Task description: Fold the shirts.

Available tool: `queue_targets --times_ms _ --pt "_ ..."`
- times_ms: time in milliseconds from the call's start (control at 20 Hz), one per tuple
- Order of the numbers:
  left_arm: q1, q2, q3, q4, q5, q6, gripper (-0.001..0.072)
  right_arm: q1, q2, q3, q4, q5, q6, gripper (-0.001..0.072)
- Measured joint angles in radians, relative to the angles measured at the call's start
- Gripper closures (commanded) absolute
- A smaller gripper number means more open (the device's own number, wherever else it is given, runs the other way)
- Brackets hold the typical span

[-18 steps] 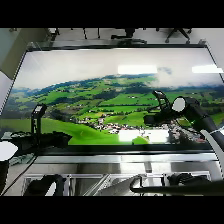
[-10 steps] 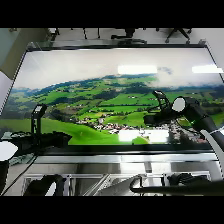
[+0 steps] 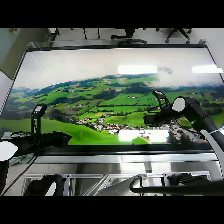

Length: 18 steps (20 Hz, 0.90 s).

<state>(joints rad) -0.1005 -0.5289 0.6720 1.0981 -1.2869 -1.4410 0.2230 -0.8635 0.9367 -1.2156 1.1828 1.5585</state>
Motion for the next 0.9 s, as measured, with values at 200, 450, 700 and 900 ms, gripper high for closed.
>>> queue_targets --times_ms 200,450,700,900 --pt "0.0 0.0 0.0 0.0 0.019 0.0 0.0694 0.0 0.0 0.0 0.0 0.0 0.0 0.0692" --pt "0.002 -0.001 0.009 0.018 0.063 0.0 0.0695 0.0 -0.002 0.0 0.009 -0.016 0.0 0.0691" --pt "0.102 -0.002 0.155 0.385 0.044 -0.01 0.0 0.0 -0.005 0.0 0.055 -0.038 0.0 0.0191" --pt "0.279 -0.06 0.219 0.668 0.023 -0.12 0.0 0.0 -0.005 0.0 0.069 -0.067 0.0 0.0113"
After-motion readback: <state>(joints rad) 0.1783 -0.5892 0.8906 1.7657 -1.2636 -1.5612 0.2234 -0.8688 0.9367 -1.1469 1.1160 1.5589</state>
